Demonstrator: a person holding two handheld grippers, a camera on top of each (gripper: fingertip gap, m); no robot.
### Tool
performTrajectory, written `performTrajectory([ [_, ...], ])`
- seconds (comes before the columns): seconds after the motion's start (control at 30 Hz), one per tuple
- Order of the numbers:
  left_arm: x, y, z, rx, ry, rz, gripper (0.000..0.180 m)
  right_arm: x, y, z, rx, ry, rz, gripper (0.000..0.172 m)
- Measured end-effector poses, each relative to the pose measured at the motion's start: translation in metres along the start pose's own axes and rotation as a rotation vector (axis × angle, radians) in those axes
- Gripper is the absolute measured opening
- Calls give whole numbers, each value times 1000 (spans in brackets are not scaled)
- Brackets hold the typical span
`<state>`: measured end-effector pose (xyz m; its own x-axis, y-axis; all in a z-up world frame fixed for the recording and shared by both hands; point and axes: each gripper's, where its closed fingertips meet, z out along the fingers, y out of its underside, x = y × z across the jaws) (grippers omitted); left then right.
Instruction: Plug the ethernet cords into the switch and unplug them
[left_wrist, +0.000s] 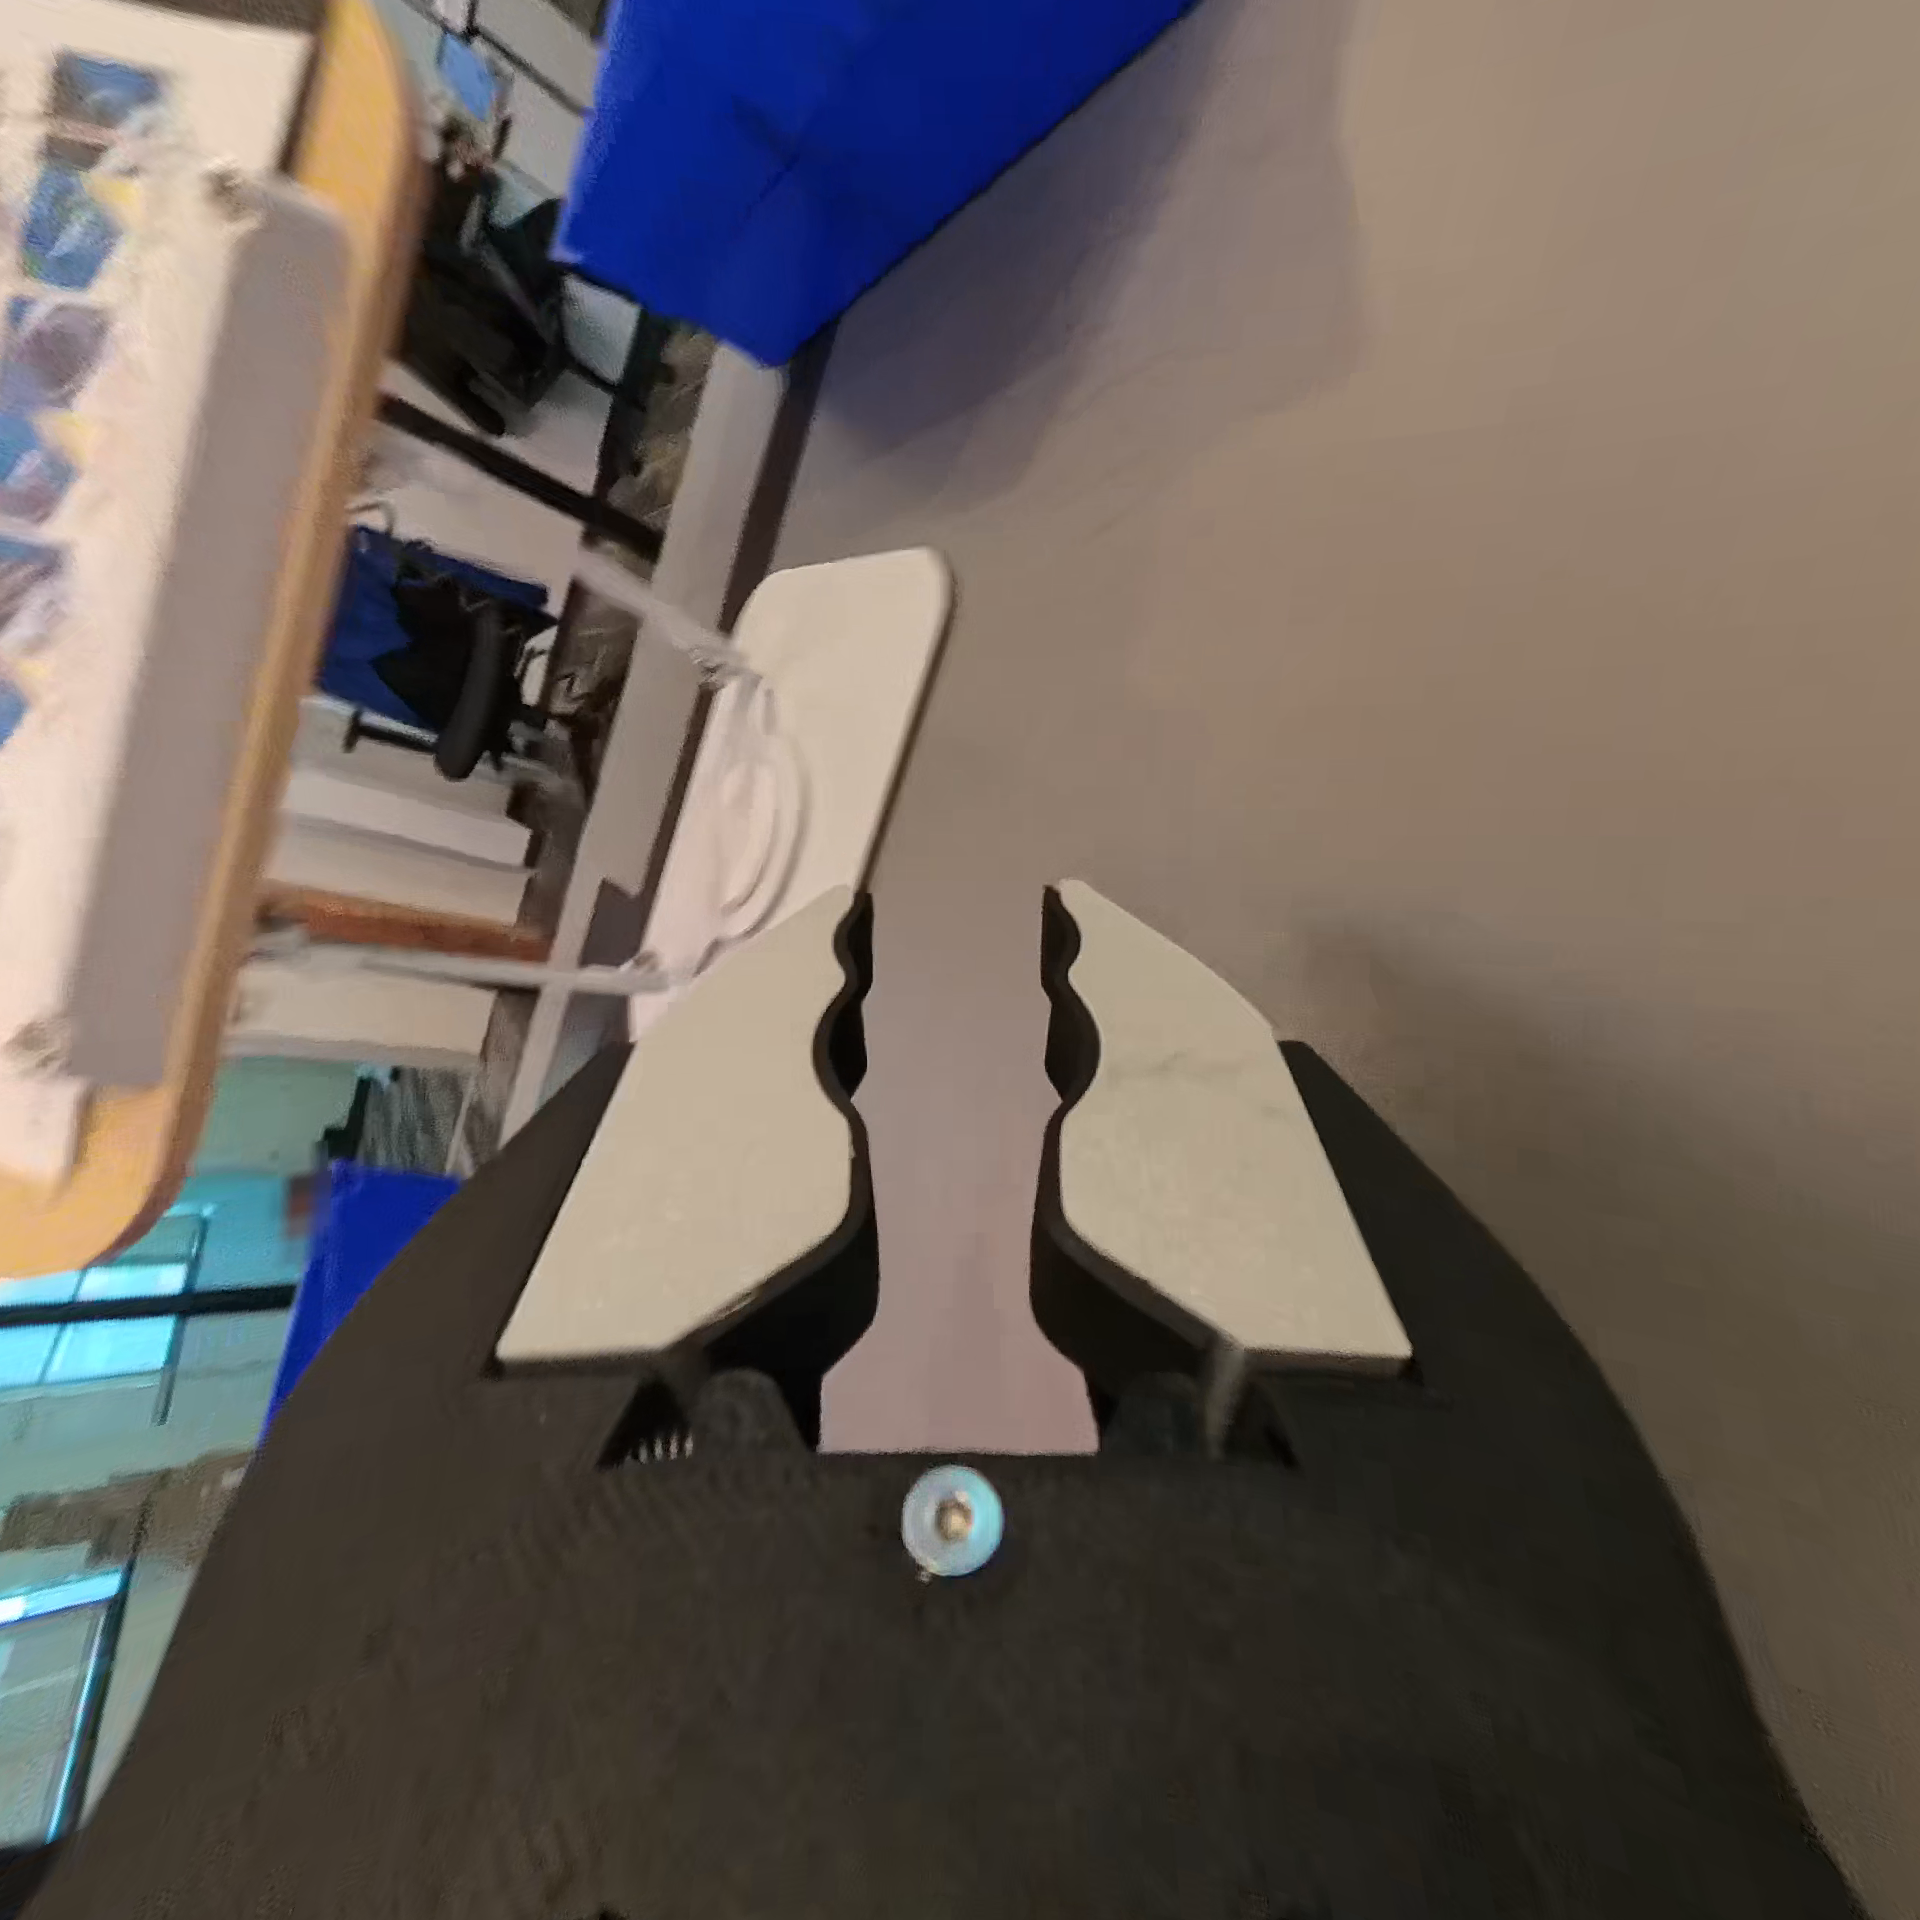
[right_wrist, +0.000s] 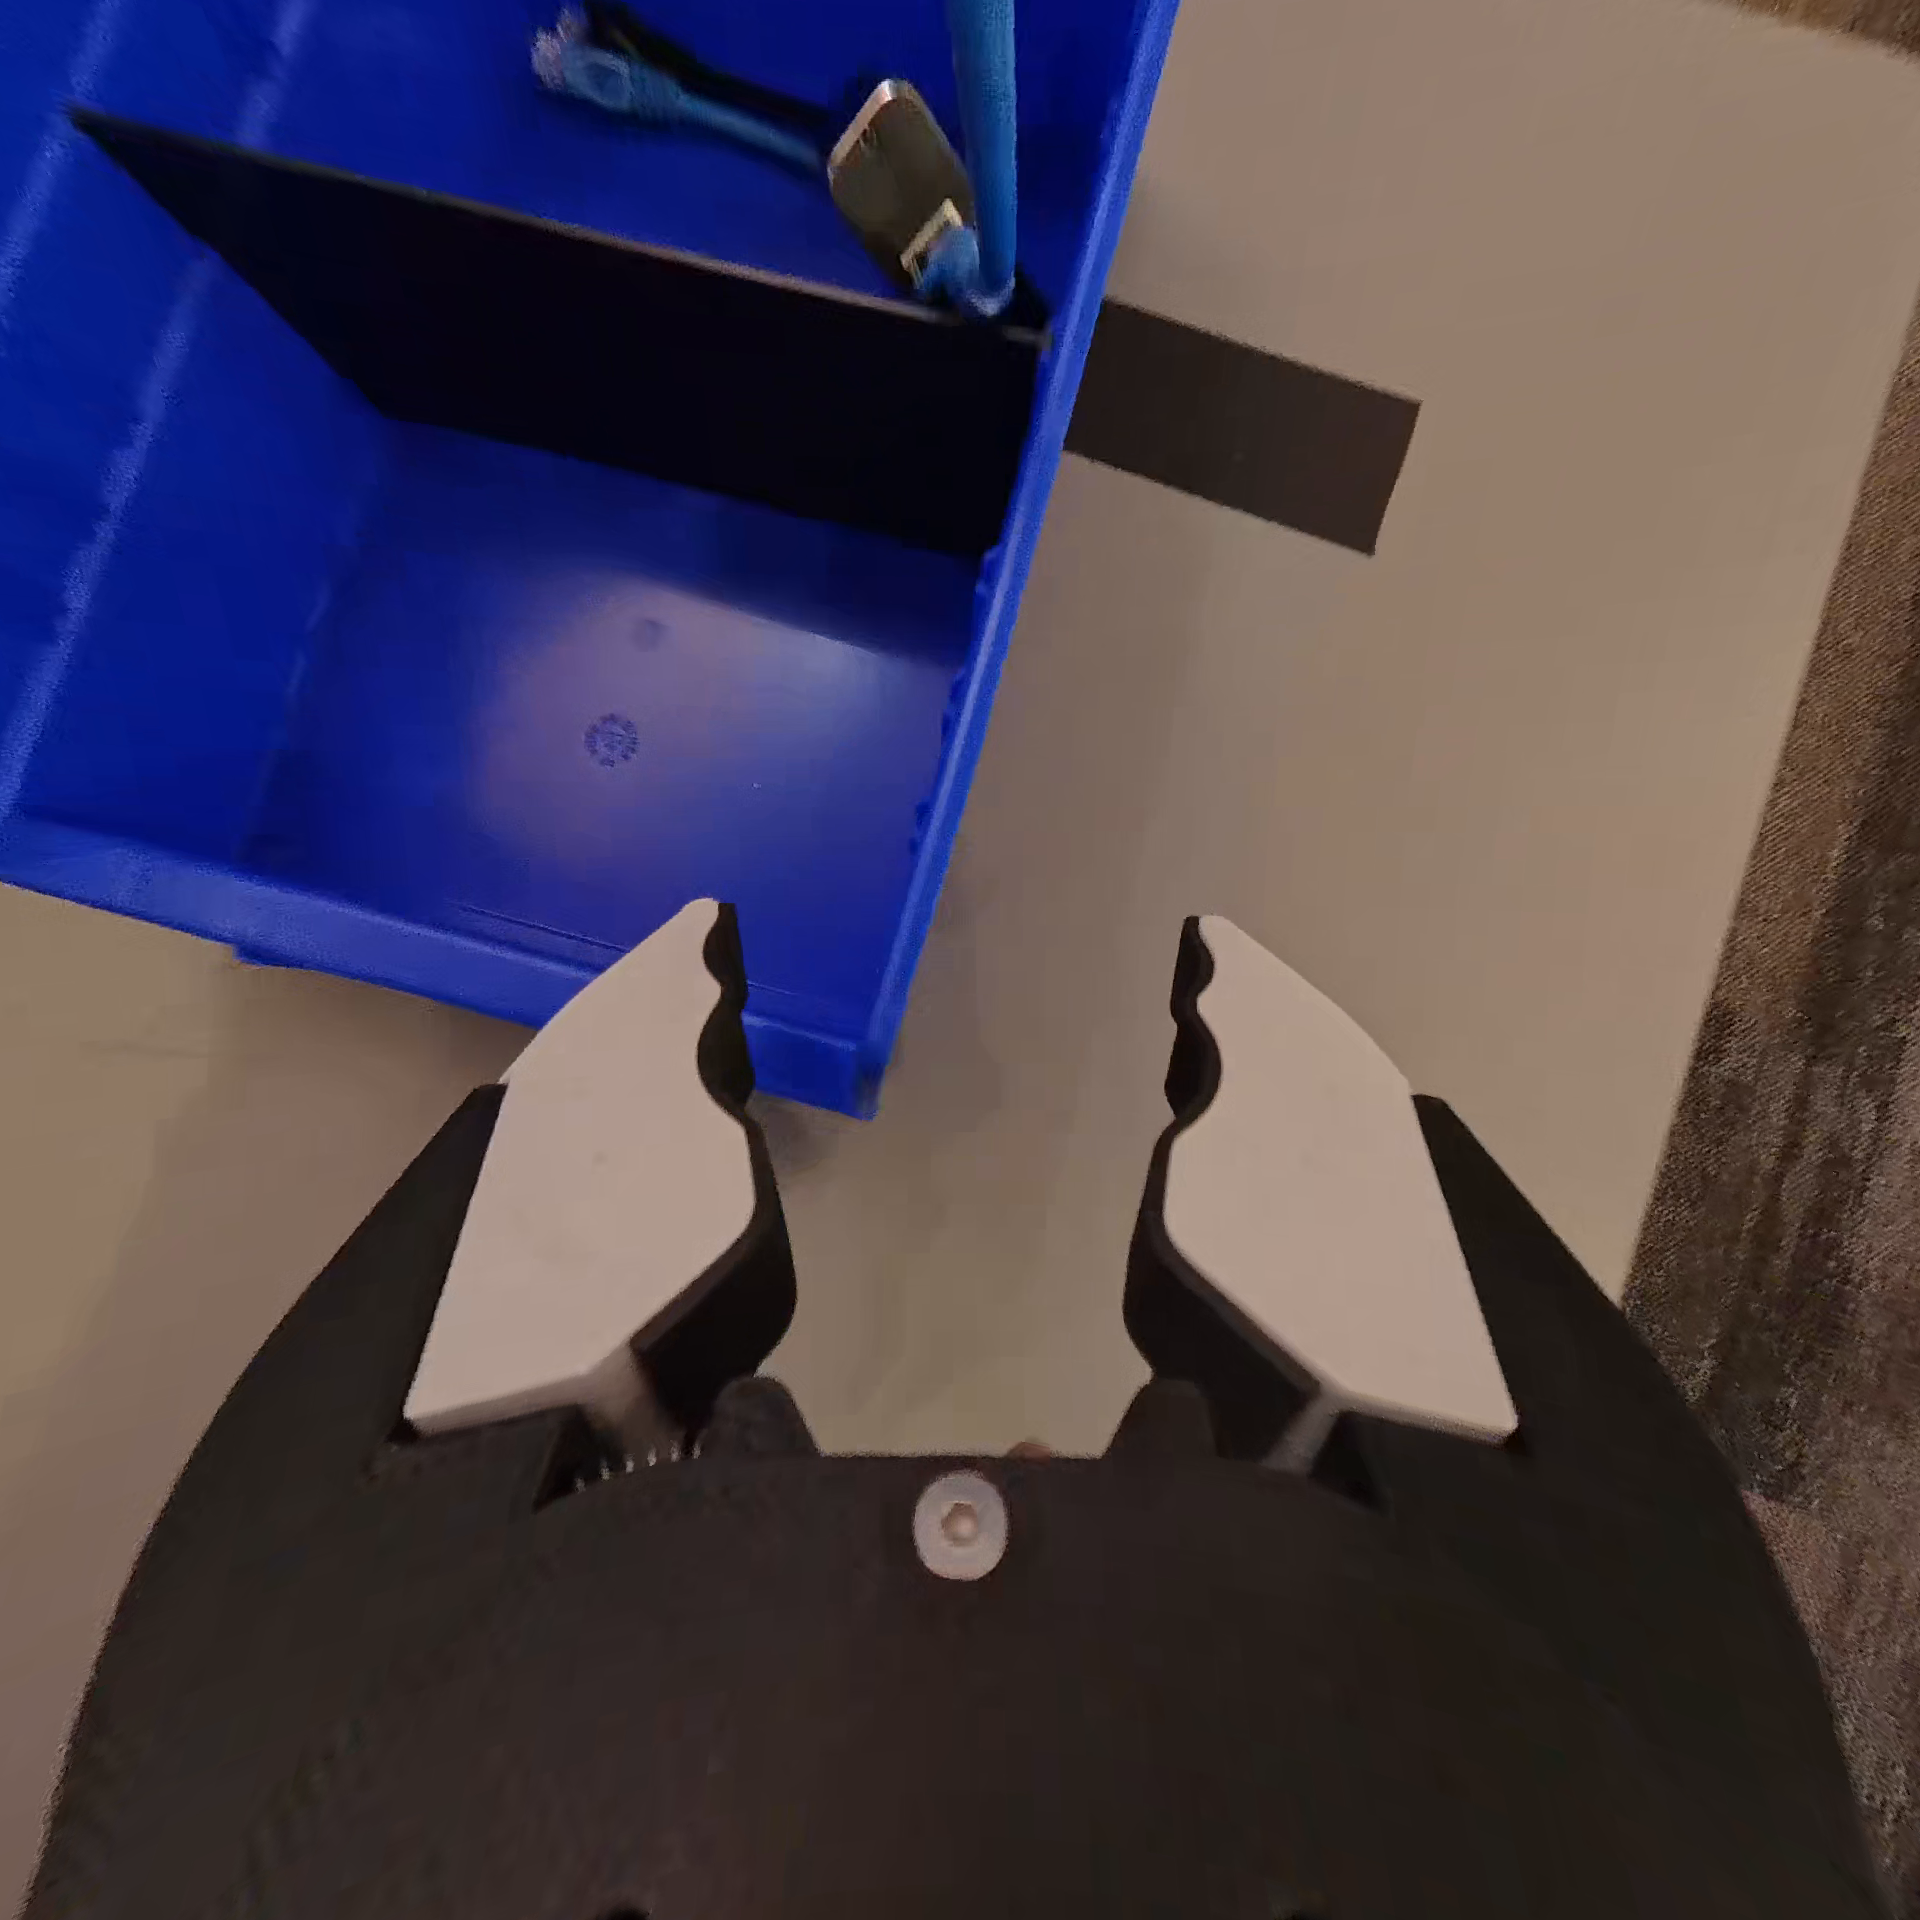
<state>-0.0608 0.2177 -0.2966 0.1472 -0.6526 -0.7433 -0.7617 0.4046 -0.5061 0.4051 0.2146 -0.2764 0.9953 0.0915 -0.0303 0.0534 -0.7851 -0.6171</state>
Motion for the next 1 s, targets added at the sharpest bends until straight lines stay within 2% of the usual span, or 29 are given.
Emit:
performTrajectory([
  [0.03, -16, 6, -8, -18, -38, -11, 31, 1, 3, 8, -11, -8, 7, 78],
  [0.1, -56, 25, -27, -74, -142, -36, 35, -1, 8, 22, -40, -39, 11, 76],
  [0.2, -120, 66, -65, -170, -284, -129, 43, -8, 8, 36, -47, -100, 29, 61],
  [0.3, -180, 125, -107, -317, -447, -181, 52, -14, 5, 37, -54, -160, 45, 25],
  [0.43, -230, 216, -154, -509, -574, -320, 69, -10, 7, 37, -93, -129, 43, 17],
  [0.5, -238, 268, -164, -608, -561, -435, 79, -5, 9, 36, -124, -92, 36, 11],
  [0.6, -224, 340, -158, -696, -434, -689, 95, -3, 12, 32, -159, -79, 34, 6],
  [0.7, -193, 380, -134, -658, -214, -1035, 111, -5, 15, 24, -182, -94, 39, 5],
  [0.73, -187, 386, -128, -632, -163, -1104, 110, -6, 17, 21, -191, -100, 38, 5],
  [0.77, -181, 390, -122, -609, -112, -1148, 102, -8, 19, 17, -201, -108, 38, 5],
  [0.83, -174, 396, -114, -592, -56, -1189, 93, -11, 23, 9, -226, -111, 23, 5],
  [0.87, -174, 393, -110, -549, -33, -1204, 83, -12, 24, 4, -240, -111, 13, 5],
  [0.9, -174, 387, -107, -497, 6, -1235, 61, -14, 26, -1, -254, -114, 5, 5],
  [0.97, -174, 379, -102, -431, 68, -1275, 33, -18, 30, -9, -275, -117, -10, 6],
  [1.0, -175, 378, -101, -410, 78, -1296, 26, -21, 32, -14, -285, -117, -19, 6],
])
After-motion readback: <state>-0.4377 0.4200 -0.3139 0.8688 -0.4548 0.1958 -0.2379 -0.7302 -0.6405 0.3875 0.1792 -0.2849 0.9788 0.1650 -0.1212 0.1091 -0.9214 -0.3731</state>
